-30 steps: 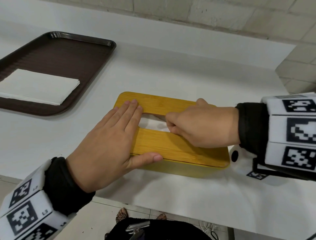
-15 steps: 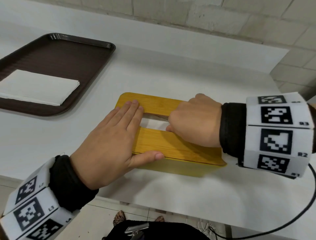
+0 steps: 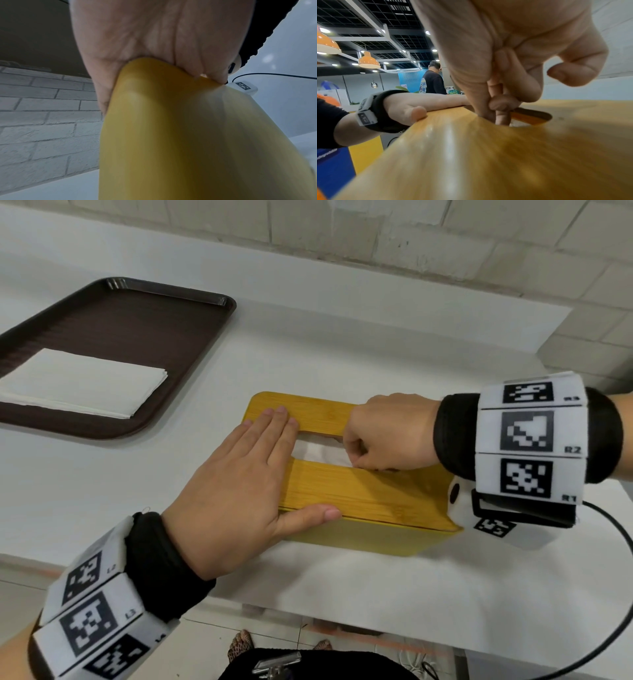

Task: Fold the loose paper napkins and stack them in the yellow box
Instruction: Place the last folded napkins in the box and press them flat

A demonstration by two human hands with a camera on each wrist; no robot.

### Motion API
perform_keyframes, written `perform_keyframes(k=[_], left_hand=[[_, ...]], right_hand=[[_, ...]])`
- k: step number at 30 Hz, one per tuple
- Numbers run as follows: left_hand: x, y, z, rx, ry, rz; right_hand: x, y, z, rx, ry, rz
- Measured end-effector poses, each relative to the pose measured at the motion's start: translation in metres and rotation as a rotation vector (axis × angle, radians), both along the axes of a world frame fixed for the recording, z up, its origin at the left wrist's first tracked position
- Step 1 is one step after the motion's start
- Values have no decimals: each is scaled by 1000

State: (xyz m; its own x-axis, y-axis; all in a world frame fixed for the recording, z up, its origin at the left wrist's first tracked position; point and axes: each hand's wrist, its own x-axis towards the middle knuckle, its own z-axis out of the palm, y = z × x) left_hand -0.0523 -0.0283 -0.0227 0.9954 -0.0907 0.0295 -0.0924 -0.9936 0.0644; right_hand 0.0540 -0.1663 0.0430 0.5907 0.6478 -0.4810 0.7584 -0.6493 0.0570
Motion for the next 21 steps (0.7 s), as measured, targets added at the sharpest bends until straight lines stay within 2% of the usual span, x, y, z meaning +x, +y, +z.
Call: perform_keyframes(k=[7,11,14,16,19,21], left_hand=[[0,-1,1,-45,29,6],[0,0,3,-57,39,-9],[0,3,5,-59,44,-24],[1,4,8,-86,77,-33],[2,7,8,-91,-23,-63],[2,9,11,-82,11,-68]], right_hand=[[-4,1,0,-166,-236,157],[-1,1,1,-168,-244,268],[5,-3,-6,-77,-208,317],[6,-5,-11,18,-163,293],[9,-10,-13,108,-120,250],[11,-14,-12,169,-94,216]])
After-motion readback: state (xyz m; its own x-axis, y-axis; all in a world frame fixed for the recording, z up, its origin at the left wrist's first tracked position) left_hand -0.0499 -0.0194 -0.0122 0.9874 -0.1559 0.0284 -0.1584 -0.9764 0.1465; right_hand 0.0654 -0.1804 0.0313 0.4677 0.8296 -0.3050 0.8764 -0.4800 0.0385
